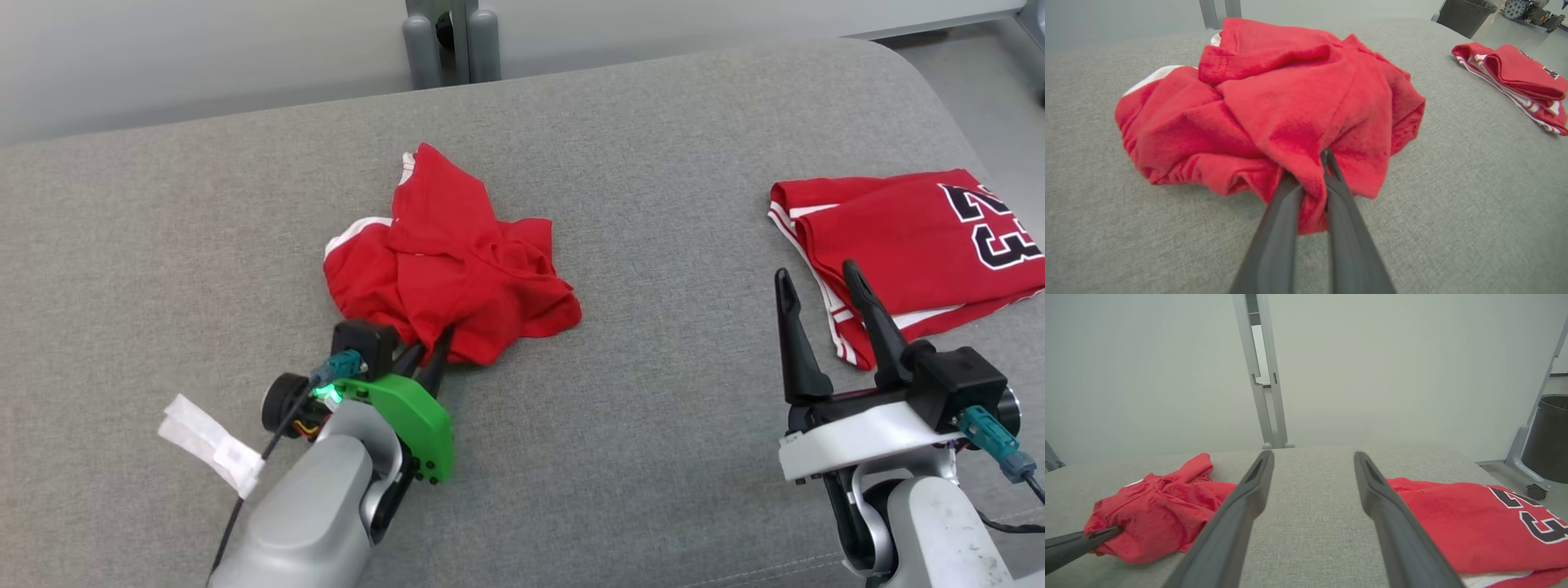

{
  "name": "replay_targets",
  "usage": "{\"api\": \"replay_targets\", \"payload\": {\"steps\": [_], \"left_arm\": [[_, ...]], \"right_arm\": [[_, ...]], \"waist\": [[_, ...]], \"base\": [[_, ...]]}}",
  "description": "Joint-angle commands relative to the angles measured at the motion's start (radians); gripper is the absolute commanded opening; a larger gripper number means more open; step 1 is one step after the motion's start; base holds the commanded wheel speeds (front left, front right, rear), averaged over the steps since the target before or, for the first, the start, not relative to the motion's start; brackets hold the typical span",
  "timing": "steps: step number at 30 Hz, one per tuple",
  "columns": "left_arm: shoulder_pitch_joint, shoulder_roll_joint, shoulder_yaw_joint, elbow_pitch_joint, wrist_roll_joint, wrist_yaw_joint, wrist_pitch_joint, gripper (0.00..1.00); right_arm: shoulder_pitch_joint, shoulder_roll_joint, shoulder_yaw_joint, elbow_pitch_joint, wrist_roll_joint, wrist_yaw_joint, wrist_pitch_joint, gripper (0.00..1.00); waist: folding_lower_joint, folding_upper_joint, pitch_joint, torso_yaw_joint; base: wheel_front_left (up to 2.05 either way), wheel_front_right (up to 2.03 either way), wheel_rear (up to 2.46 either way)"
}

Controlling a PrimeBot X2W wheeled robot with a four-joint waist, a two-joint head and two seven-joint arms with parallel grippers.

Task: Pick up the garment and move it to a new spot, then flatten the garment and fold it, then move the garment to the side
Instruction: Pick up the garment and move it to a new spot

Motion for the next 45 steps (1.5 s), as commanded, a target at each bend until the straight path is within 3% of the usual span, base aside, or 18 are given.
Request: {"api": "replay_targets", "payload": {"steps": [1, 4, 5, 6, 7, 18, 35, 45], "left_arm": [[0.022, -0.007, -0.006, 0.006, 0.008, 0.007, -0.012, 0.00], [0.038, -0.016, -0.018, 0.015, 0.012, 0.014, -0.022, 0.00], [0.043, -0.019, -0.022, 0.018, 0.012, 0.014, -0.026, 0.28], [0.047, -0.023, -0.025, 0.020, 0.012, 0.016, -0.029, 0.45], [0.049, -0.025, -0.028, 0.020, 0.016, 0.018, -0.032, 1.00], [0.139, 0.031, 0.044, -0.208, 0.061, 0.096, -0.059, 1.00], [0.433, 0.090, 0.262, -0.547, 0.058, 0.240, -0.058, 1.00], [0.525, 0.092, 0.313, -0.612, 0.069, 0.254, -0.059, 1.00]], "right_arm": [[0.010, -0.001, 0.005, 0.008, 0.004, -0.002, -0.005, 1.00], [0.011, -0.001, 0.010, 0.021, 0.005, -0.002, -0.008, 1.00], [0.012, -0.001, 0.011, 0.026, 0.006, -0.002, -0.008, 1.00], [0.013, -0.001, 0.012, 0.031, 0.004, -0.002, -0.009, 1.00], [0.014, -0.001, 0.013, 0.037, 0.003, -0.002, -0.009, 1.00], [0.041, -0.001, -0.014, 0.076, -0.026, -0.002, 0.000, 1.00], [0.115, -0.001, -0.004, 0.097, 0.006, -0.002, -0.016, 1.00], [0.123, -0.001, 0.003, 0.139, 0.012, -0.002, -0.041, 1.00]], "waist": [[0.0001, -0.0001, -0.006, 0.006], [0.0001, -0.0001, -0.014, 0.015], [0.0001, -0.0001, -0.017, 0.018], [0.0001, -0.0001, -0.020, 0.021], [0.0001, -0.0001, -0.024, 0.024], [0.0001, -0.0001, -0.130, 0.096], [0.0001, -0.0001, -0.181, 0.157], [0.0001, -0.0001, -0.185, 0.173]], "base": [[0.00, 0.00, 0.00], [0.00, 0.00, 0.00], [0.00, 0.00, 0.00], [0.00, 0.00, 0.00], [0.00, 0.00, 0.00], [0.00, 0.00, 0.00], [0.00, 0.00, 0.00], [0.00, 0.00, 0.00]]}}
